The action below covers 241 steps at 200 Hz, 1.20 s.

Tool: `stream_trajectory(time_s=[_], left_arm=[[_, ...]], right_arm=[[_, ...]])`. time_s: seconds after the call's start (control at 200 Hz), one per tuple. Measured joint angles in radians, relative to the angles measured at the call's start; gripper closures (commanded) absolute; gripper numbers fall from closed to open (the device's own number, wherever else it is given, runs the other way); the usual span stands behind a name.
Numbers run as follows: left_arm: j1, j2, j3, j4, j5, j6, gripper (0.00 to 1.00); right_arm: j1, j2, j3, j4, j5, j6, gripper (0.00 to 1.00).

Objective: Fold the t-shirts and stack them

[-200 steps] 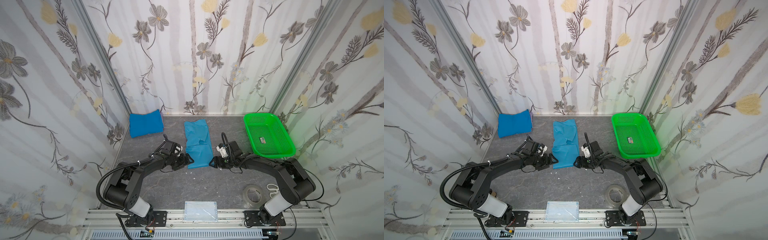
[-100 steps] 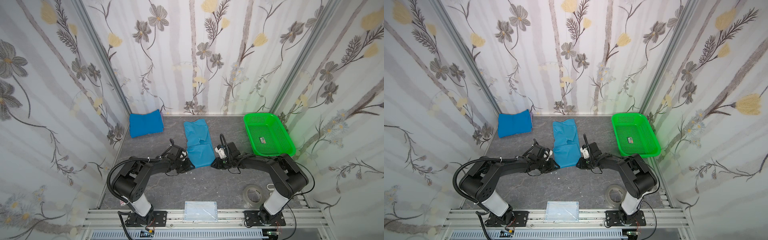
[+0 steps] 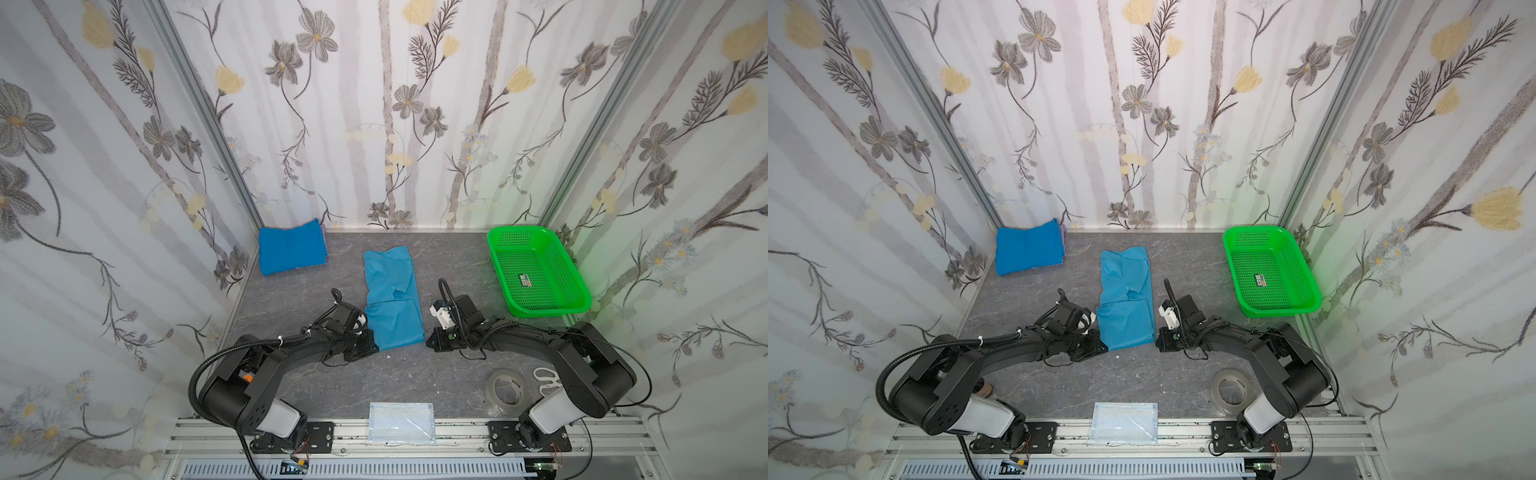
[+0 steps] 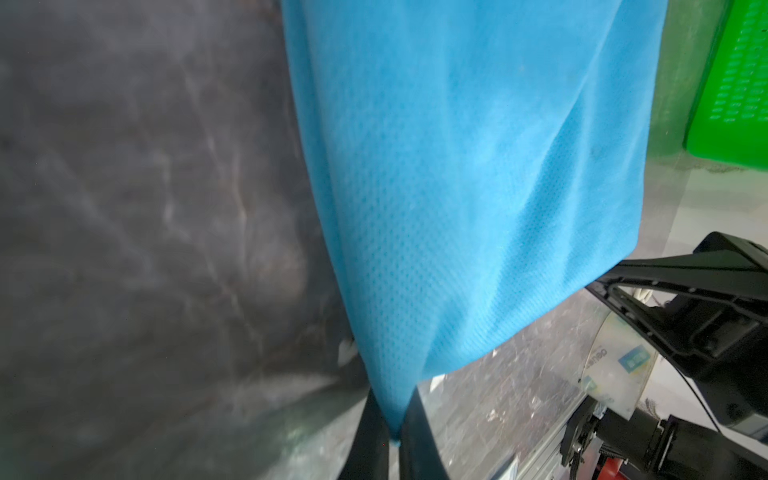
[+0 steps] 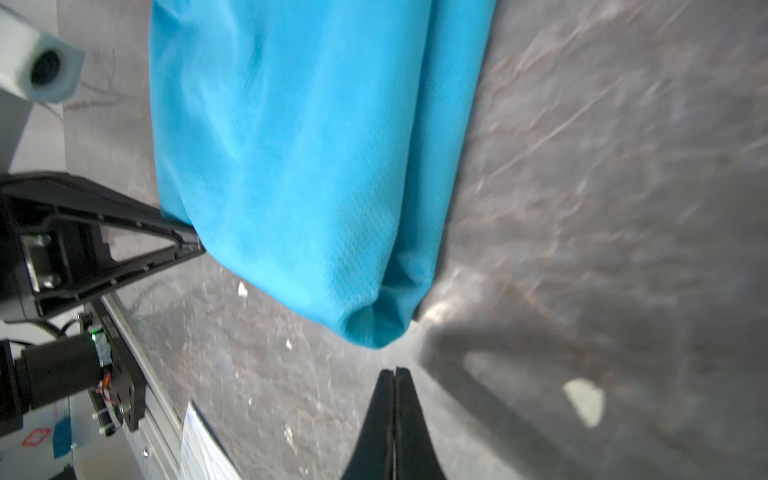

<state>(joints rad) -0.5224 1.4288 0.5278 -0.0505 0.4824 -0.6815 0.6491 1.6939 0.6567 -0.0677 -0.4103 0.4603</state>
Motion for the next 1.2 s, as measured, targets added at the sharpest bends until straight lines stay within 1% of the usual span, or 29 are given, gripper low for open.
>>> stream_trajectory(time_s=[0.06,0.1,0.12,0.135,0.14,0.15,0.17,0.19,0.21,0.225,0.235,0.26,0.295,0.33,0.42,0.53,0.635,0.764,0.889,0.994,1.104,1.204], left_arm=[[-0.014,-0.061,-0.034,-0.033,-0.003,0.001,0.97],[-0.025,-0.101,-0.057,-0.062,-0.008,0.001,0.88],[-0.031,-0.117,-0.066,-0.073,-0.008,0.001,0.79],[-0.034,-0.129,-0.074,-0.081,-0.009,0.001,0.67],[-0.035,-0.137,-0.077,-0.086,-0.01,0.001,0.63],[-0.037,-0.149,-0.083,-0.093,-0.011,0.001,0.51],[-0.041,-0.168,-0.092,-0.107,-0.014,0.001,0.3],[-0.043,-0.196,-0.1,-0.13,-0.016,0.0,0.15],[-0.044,-0.221,-0.104,-0.151,-0.016,-0.002,0.06],[-0.044,-0.244,-0.105,-0.171,-0.017,-0.003,0.02],[-0.044,-0.258,-0.105,-0.182,-0.02,-0.003,0.0],[-0.044,-0.288,-0.105,-0.199,-0.033,-0.004,0.0],[-0.041,-0.328,-0.096,-0.226,-0.048,-0.006,0.0],[-0.035,-0.355,-0.077,-0.257,-0.054,-0.006,0.0],[-0.006,-0.388,0.003,-0.309,-0.083,-0.01,0.0],[0.055,-0.362,0.065,-0.32,-0.083,0.007,0.0],[0.116,-0.297,0.091,-0.325,-0.071,0.027,0.0],[0.169,-0.217,0.113,-0.311,-0.059,0.051,0.0],[0.197,-0.151,0.129,-0.279,-0.044,0.064,0.04],[0.208,-0.11,0.13,-0.254,-0.031,0.079,0.07],[0.212,-0.09,0.13,-0.232,-0.018,0.085,0.09],[0.214,-0.079,0.127,-0.211,-0.01,0.089,0.12]], right_arm=[[0.059,-0.052,-0.047,-0.006,0.002,0.017,1.0],[0.094,-0.088,-0.076,-0.014,-0.002,0.034,1.0],[0.109,-0.103,-0.087,-0.017,-0.006,0.045,1.0],[0.118,-0.115,-0.095,-0.02,-0.004,0.051,0.95],[0.122,-0.121,-0.099,-0.022,0.0,0.055,0.93],[0.129,-0.13,-0.105,-0.025,0.006,0.06,0.9],[0.138,-0.148,-0.115,-0.03,0.017,0.071,0.85],[0.144,-0.163,-0.121,-0.038,0.02,0.079,0.8],[0.148,-0.182,-0.125,-0.047,0.021,0.089,0.74],[0.148,-0.194,-0.126,-0.053,0.026,0.097,0.68],[0.148,-0.202,-0.126,-0.057,0.032,0.101,0.64],[0.147,-0.222,-0.122,-0.064,0.053,0.104,0.56],[0.141,-0.236,-0.104,-0.074,0.071,0.104,0.51],[0.123,-0.237,-0.076,-0.086,0.072,0.103,0.48],[0.068,-0.198,0.024,-0.094,0.089,0.066,0.47],[0.04,-0.079,0.152,-0.101,0.073,0.014,0.5],[0.026,0.05,0.26,-0.109,0.057,-0.036,0.53],[0.014,0.166,0.366,-0.135,0.043,-0.07,0.54],[-0.001,0.248,0.425,-0.146,0.039,-0.085,0.56],[-0.01,0.295,0.452,-0.153,0.037,-0.091,0.61],[-0.01,0.326,0.468,-0.16,0.033,-0.094,0.65],[-0.01,0.338,0.476,-0.163,0.021,-0.096,0.66]])
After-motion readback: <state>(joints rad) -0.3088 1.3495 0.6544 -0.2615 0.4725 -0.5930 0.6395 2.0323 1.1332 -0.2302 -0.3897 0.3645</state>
